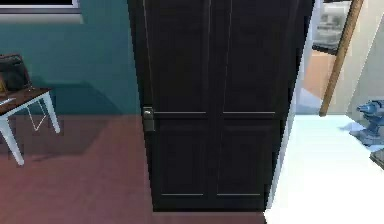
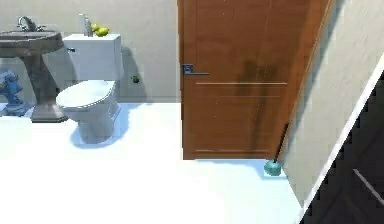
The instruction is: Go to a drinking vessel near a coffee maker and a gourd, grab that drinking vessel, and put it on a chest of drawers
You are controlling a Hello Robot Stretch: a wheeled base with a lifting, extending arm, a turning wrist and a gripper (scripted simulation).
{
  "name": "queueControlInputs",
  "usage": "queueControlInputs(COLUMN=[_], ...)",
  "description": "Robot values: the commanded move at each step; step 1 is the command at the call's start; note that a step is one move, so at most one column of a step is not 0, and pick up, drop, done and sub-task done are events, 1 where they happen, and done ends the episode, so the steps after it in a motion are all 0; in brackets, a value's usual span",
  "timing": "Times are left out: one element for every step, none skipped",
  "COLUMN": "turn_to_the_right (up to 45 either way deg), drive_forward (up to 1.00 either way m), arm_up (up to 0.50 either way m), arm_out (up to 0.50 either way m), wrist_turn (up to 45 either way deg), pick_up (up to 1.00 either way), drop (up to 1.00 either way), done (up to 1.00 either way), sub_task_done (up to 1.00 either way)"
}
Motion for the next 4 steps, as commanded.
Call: queueControlInputs(turn_to_the_right=[45.0, 3.0, 0.0, 0.0], drive_forward=[0.0, 0.0, 1.0, 0.55], arm_up=[0.0, 0.0, 0.0, 0.0], arm_out=[0.0, 0.0, 0.0, 0.0], wrist_turn=[0.0, 0.0, 0.0, 0.0], pick_up=[0.0, 0.0, 0.0, 0.0], drop=[0.0, 0.0, 0.0, 0.0], done=[0.0, 0.0, 0.0, 0.0], sub_task_done=[0.0, 0.0, 0.0, 0.0])
